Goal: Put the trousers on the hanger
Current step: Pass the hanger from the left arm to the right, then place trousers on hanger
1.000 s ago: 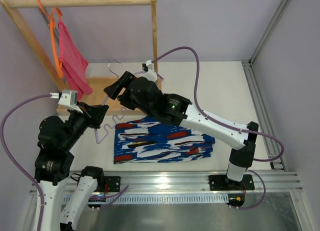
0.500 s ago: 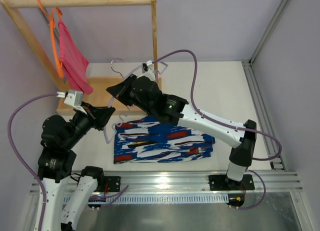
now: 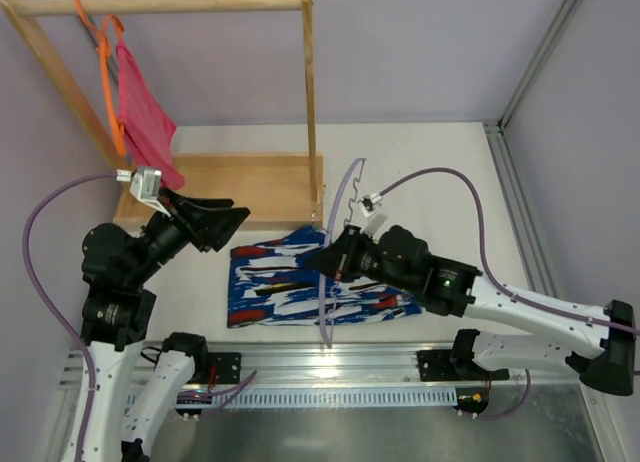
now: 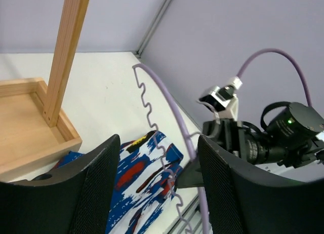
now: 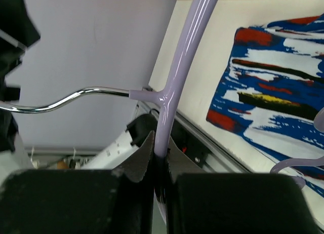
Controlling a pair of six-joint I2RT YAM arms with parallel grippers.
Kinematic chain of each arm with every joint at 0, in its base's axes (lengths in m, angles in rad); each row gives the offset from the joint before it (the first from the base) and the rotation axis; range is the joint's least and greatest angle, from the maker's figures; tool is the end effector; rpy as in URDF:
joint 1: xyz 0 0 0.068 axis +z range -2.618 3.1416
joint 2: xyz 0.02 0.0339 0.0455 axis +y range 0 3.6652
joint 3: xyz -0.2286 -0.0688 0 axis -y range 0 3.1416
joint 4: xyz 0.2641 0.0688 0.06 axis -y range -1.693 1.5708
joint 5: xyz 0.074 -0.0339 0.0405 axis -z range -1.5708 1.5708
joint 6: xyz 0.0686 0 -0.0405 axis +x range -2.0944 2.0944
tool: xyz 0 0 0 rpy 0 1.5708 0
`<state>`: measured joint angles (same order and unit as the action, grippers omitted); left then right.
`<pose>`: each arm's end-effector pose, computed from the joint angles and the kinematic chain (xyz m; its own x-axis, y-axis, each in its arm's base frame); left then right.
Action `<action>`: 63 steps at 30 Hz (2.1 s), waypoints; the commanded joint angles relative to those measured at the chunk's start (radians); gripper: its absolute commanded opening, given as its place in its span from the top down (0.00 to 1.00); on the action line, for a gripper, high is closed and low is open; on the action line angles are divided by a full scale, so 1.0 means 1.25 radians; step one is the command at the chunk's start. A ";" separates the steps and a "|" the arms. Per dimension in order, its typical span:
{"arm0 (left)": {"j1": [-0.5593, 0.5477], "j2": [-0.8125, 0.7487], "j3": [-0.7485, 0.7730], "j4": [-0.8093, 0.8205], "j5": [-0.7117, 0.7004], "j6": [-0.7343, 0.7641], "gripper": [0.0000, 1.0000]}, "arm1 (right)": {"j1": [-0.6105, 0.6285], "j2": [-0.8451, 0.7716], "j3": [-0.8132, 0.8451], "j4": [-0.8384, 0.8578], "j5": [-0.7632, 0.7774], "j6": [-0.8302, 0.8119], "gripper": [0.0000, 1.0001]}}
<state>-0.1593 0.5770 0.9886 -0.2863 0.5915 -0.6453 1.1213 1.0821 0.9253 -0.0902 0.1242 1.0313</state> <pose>0.1681 -0.0657 0.4152 -0.3091 -0.4560 -0.8346 0.6158 0.5728 -0.5410 0.1470 0.2851 0.2986 -0.7766 0.3496 -0.5241 -0.3412 0.4660 0.8164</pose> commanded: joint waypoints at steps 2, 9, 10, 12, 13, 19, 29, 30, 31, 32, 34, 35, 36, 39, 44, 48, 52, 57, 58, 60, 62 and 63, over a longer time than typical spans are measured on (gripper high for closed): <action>0.002 0.088 -0.026 -0.002 0.015 -0.030 0.37 | -0.032 -0.154 -0.138 0.120 -0.196 -0.119 0.96; 0.005 0.159 -0.159 -0.019 -0.096 -0.108 0.34 | -0.205 -0.171 -0.252 0.273 -0.514 -0.154 0.96; 0.005 0.163 -0.164 -0.042 -0.122 -0.091 0.33 | -0.211 -0.164 -0.257 0.305 -0.543 -0.165 0.96; 0.005 0.185 -0.165 -0.148 -0.221 -0.079 0.30 | -0.221 -0.142 -0.269 0.319 -0.584 -0.191 0.96; 0.006 0.195 -0.169 -0.181 -0.258 -0.066 0.30 | -0.227 -0.138 -0.276 0.329 -0.596 -0.197 0.96; 0.029 0.223 -0.253 -0.248 -0.419 -0.085 0.28 | -0.294 -0.078 -0.366 0.527 -0.652 -0.151 0.96; 0.032 0.027 -0.458 -0.146 -0.565 -0.208 0.21 | -0.360 0.172 -0.425 0.950 -0.734 0.025 0.96; 0.032 0.020 -0.470 -0.155 -0.579 -0.207 0.21 | -0.363 0.196 -0.422 0.993 -0.752 0.046 0.96; 0.032 0.013 -0.474 -0.167 -0.592 -0.207 0.20 | -0.367 0.212 -0.420 1.052 -0.753 0.081 0.96; 0.032 0.015 -0.478 -0.176 -0.604 -0.208 0.20 | -0.368 0.231 -0.417 1.065 -0.752 0.088 0.96; 0.032 0.024 -0.484 -0.174 -0.596 -0.205 0.19 | -0.369 0.233 -0.424 1.052 -0.735 0.081 0.96; 0.030 0.033 -0.485 -0.171 -0.591 -0.207 0.19 | -0.368 0.228 -0.427 1.042 -0.728 0.067 0.96; 0.032 0.054 -0.487 -0.161 -0.581 -0.205 0.19 | -0.368 0.227 -0.432 1.037 -0.720 0.061 0.96; 0.032 0.099 -0.488 -0.148 -0.571 -0.203 0.20 | -0.373 0.225 -0.453 1.034 -0.688 0.051 0.96; 0.032 0.146 -0.509 -0.097 -0.535 -0.215 0.21 | -0.390 0.263 -0.484 1.078 -0.672 0.047 0.96; 0.032 0.173 -0.528 -0.061 -0.510 -0.218 0.23 | -0.407 0.339 -0.498 1.160 -0.677 0.076 0.96; 0.032 0.181 -0.536 -0.062 -0.494 -0.221 0.22 | -0.434 0.545 -0.500 1.379 -0.696 0.197 0.96; 0.032 0.178 -0.545 -0.054 -0.512 -0.218 0.19 | -0.436 0.597 -0.522 1.378 -0.680 0.181 0.96; 0.030 0.181 -0.547 -0.053 -0.514 -0.214 0.19 | -0.438 0.595 -0.528 1.378 -0.680 0.179 0.96; 0.030 0.201 -0.549 -0.041 -0.511 -0.213 0.19 | -0.442 0.584 -0.533 1.377 -0.680 0.178 0.96; 0.032 0.229 -0.550 -0.031 -0.500 -0.213 0.22 | -0.450 0.576 -0.545 1.377 -0.685 0.169 0.96; 0.032 0.239 -0.552 -0.023 -0.490 -0.214 0.23 | -0.455 0.580 -0.546 1.377 -0.688 0.170 0.96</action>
<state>-0.1238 0.8345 0.3195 -0.3553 -0.0395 -0.9134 0.5682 1.7771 0.2890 1.4372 -0.7593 1.2797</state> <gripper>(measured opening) 0.781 0.085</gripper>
